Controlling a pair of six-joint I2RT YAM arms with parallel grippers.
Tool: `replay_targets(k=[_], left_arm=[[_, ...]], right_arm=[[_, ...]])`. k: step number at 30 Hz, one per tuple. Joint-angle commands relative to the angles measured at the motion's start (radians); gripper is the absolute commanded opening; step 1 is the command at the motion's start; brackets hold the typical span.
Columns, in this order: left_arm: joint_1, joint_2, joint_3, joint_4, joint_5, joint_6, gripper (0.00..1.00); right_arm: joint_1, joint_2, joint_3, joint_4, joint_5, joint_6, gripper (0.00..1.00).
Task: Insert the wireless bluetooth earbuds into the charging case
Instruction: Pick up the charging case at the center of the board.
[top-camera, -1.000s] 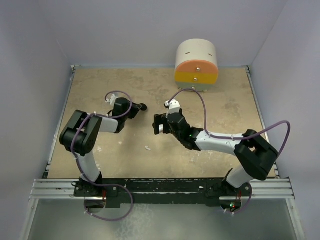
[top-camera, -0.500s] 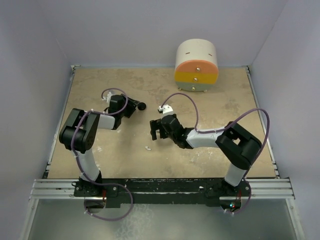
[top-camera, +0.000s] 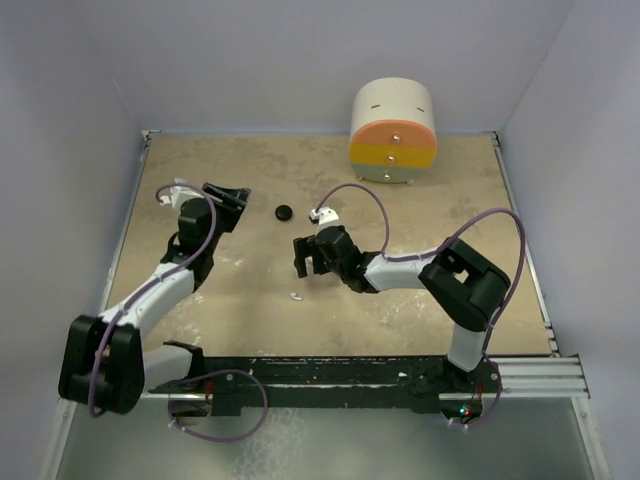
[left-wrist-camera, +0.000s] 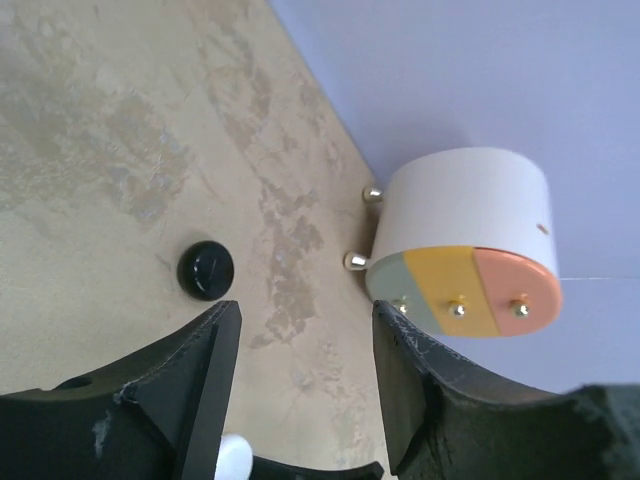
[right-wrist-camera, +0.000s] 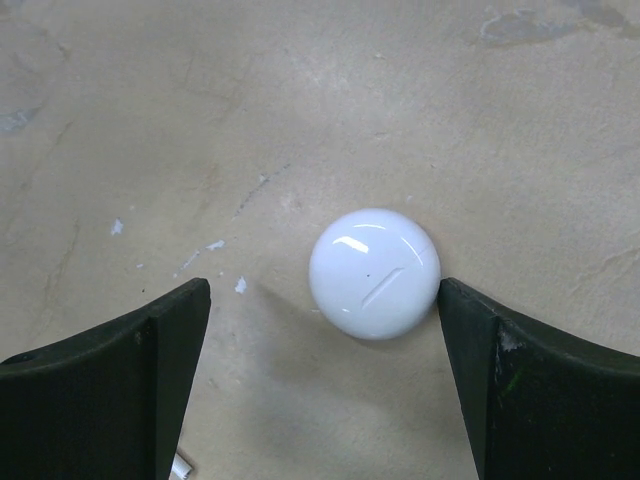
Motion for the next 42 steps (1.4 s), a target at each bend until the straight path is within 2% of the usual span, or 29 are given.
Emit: replay_targets(k=[1, 5, 12, 18, 22, 34, 42], left_arm=[[0.005, -0.172, -0.027, -0.160, -0.088, 0.058, 0.55], [0.005, -0.283, -0.038, -0.250, -0.107, 0.074, 0.57], [0.007, -0.382, -0.073, -0.314, -0.106, 0.081, 0.57], [0.007, -0.388, -0.084, -0.320, -0.082, 0.089, 0.57], [0.007, -0.391, -0.103, -0.312, -0.070, 0.087, 0.57], [0.006, -0.376, -0.149, -0.286, 0.016, 0.088, 0.57], [0.005, -0.406, -0.163, -0.305, 0.066, 0.090, 0.56]], right_arm=[[0.028, 0.001, 0.068, 0.022, -0.042, 0.019, 0.96], [0.079, 0.005, 0.103, -0.015, -0.039, 0.040, 0.96], [0.156, 0.035, 0.160, -0.074, -0.008, 0.091, 0.95], [0.157, 0.040, 0.198, -0.213, 0.151, 0.141, 0.96], [0.163, 0.027, 0.198, -0.242, 0.229, 0.137, 0.96], [0.157, 0.077, 0.249, -0.216, 0.181, 0.018, 0.97], [0.120, 0.138, 0.280, -0.215, 0.153, -0.020, 0.92]])
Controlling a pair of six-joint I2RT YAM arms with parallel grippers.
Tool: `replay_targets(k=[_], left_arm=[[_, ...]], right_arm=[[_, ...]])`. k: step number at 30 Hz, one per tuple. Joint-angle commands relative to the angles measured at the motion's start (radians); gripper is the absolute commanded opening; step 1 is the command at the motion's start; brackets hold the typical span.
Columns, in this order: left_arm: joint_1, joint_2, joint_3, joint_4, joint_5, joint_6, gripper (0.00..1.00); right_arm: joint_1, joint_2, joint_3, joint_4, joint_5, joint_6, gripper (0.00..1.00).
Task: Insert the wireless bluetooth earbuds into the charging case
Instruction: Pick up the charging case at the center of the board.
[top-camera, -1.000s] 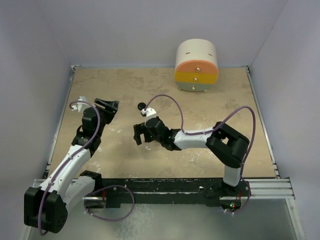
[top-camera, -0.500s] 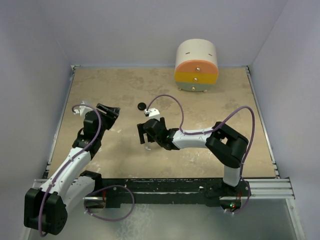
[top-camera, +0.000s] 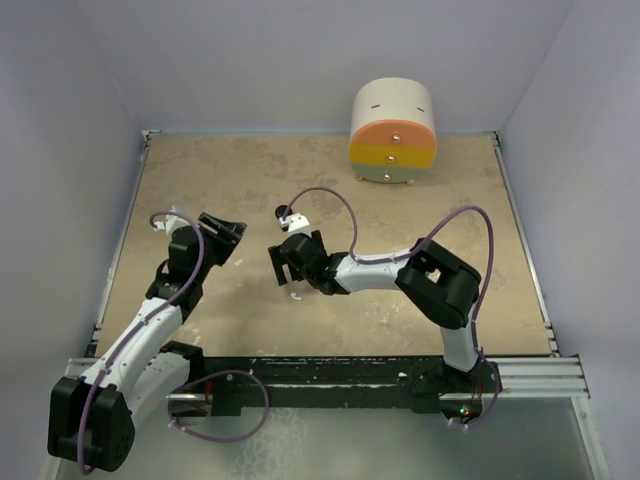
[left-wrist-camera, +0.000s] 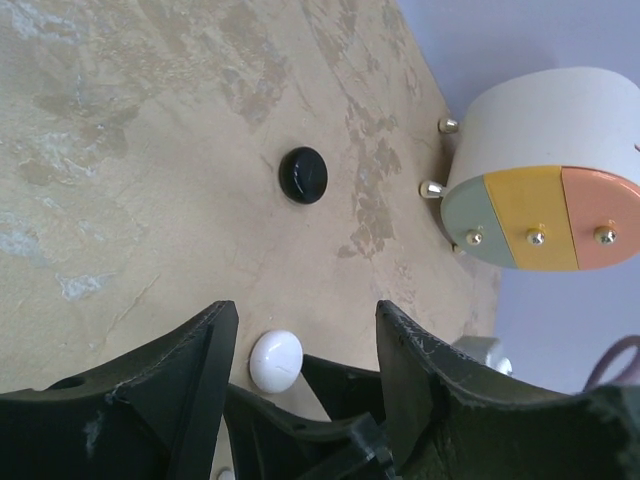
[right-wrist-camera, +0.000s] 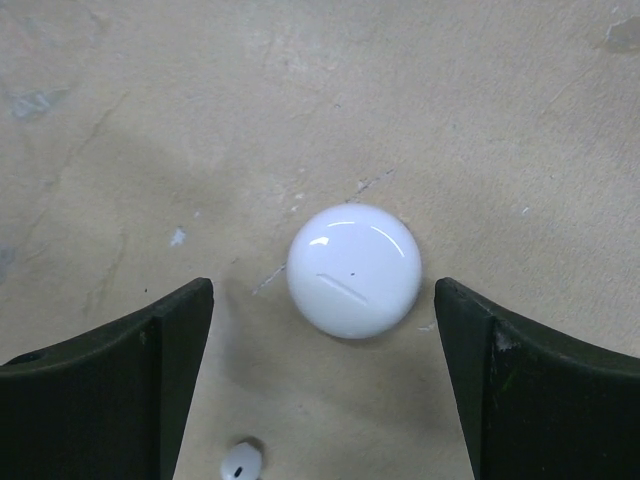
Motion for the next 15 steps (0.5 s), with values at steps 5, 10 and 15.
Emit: replay_targets(k=[5, 10, 15], left_arm=[[0.004, -0.019, -0.016, 0.037, 0.088, 0.018, 0.55], [0.005, -0.007, -0.040, 0.071, 0.122, 0.003, 0.54], [0.005, 0.000, -0.055, 0.091, 0.128, -0.004, 0.54]], right_arm=[[-0.032, 0.025, 0.029, 0.003, -0.007, -0.051, 0.80], [-0.032, 0.036, 0.032, -0.010, -0.006, -0.053, 0.70], [-0.033, 0.002, 0.001, 0.001, -0.042, -0.064, 0.73]])
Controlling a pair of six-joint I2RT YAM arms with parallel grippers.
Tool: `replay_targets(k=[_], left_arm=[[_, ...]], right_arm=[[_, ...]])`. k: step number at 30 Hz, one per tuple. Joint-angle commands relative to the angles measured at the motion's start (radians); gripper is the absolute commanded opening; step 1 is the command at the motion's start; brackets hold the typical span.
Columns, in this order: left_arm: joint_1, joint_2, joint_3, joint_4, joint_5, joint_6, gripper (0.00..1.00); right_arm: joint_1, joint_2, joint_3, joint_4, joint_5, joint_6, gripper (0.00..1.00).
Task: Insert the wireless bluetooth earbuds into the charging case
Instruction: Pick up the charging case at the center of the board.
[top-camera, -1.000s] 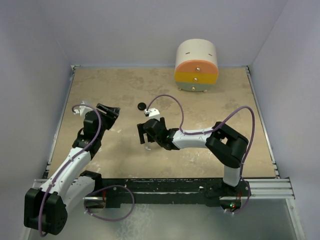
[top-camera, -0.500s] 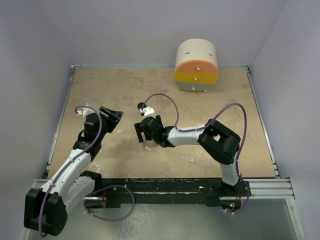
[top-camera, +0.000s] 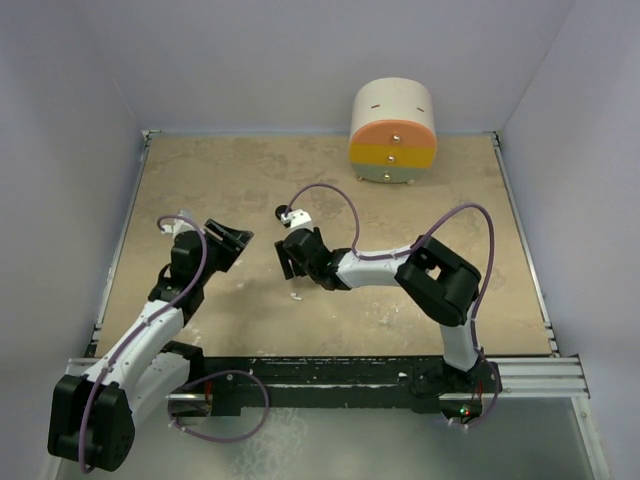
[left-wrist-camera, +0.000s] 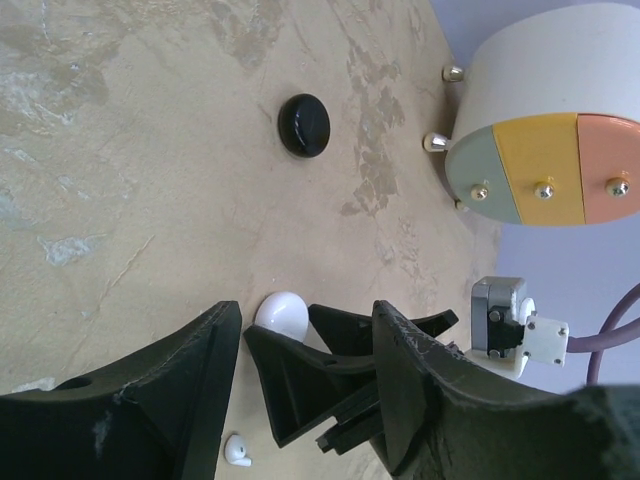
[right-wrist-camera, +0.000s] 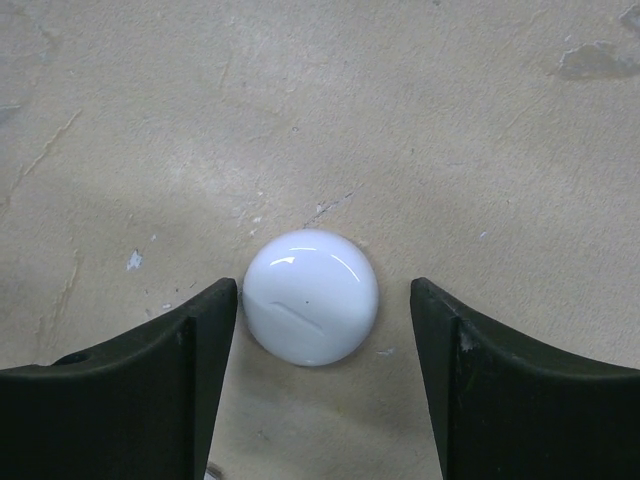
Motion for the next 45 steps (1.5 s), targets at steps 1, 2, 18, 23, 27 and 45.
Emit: replay_targets(k=[1, 2, 18, 23, 27, 45], left_arm=[[0.005, 0.007, -0.006, 0.070, 0.024, -0.001, 0.54], [0.005, 0.007, -0.008, 0.071, 0.024, -0.002, 0.54], [0.005, -0.020, -0.016, 0.046, 0.016, 0.006, 0.53], [0.006, -0.034, -0.014, 0.035, 0.010, 0.008, 0.53], [0.006, -0.033, -0.011, 0.030, 0.011, 0.011, 0.53], [0.006, -0.039, 0.004, 0.022, 0.023, 0.008, 0.53]], right_arm=[[0.000, -0.029, -0.010, -0.005, -0.042, -0.020, 0.73], [-0.001, -0.039, -0.016, -0.004, -0.041, -0.023, 0.73], [0.065, -0.067, -0.021, 0.020, -0.114, -0.042, 0.70], [0.073, -0.098, -0.024, -0.022, -0.079, -0.009, 0.70], [0.073, -0.129, -0.039, -0.041, -0.049, 0.004, 0.71], [0.055, -0.077, 0.093, -0.071, -0.031, -0.127, 0.83]])
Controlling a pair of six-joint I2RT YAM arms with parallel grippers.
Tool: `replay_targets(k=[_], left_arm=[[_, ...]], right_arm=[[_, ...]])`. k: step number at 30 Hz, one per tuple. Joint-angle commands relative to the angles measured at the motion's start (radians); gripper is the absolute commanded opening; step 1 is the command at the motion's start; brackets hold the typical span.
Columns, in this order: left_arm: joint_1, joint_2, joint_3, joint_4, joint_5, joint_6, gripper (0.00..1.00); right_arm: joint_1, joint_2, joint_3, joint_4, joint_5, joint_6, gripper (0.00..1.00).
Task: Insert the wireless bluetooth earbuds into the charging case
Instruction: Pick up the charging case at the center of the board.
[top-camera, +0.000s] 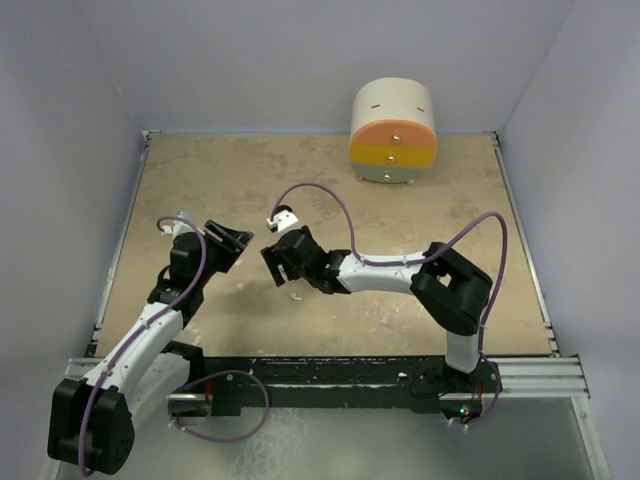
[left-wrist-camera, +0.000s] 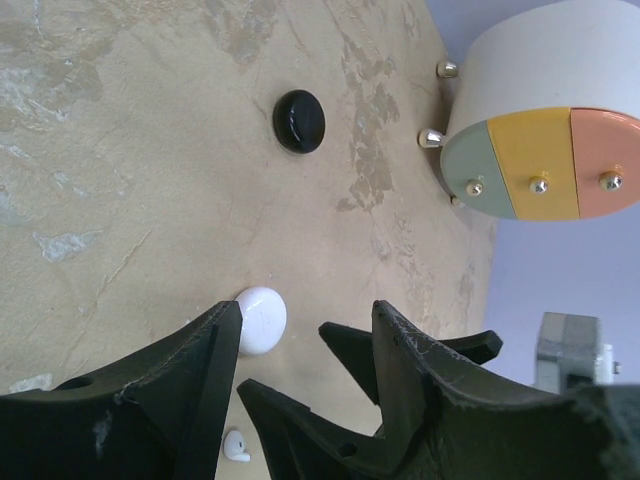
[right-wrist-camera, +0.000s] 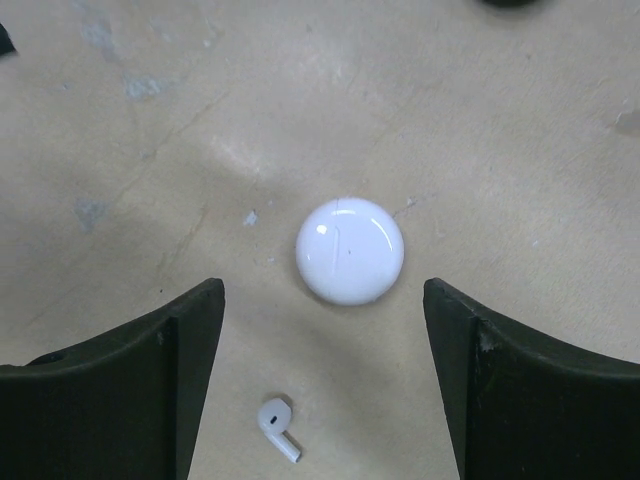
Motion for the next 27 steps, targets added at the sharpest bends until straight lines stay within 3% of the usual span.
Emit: replay_targets(k=[1, 27], left_arm=[[0.006, -0.021, 0.015, 0.014, 0.013, 0.007, 0.53], [0.009, -0.016, 0.013, 0.009, 0.016, 0.010, 0.53]], right_arm=[[-0.005, 0.011, 0.084, -0.011, 0.031, -0.046, 0.83], [-0.077, 0.059, 0.008, 0.085, -0.158, -0.114, 0.84]])
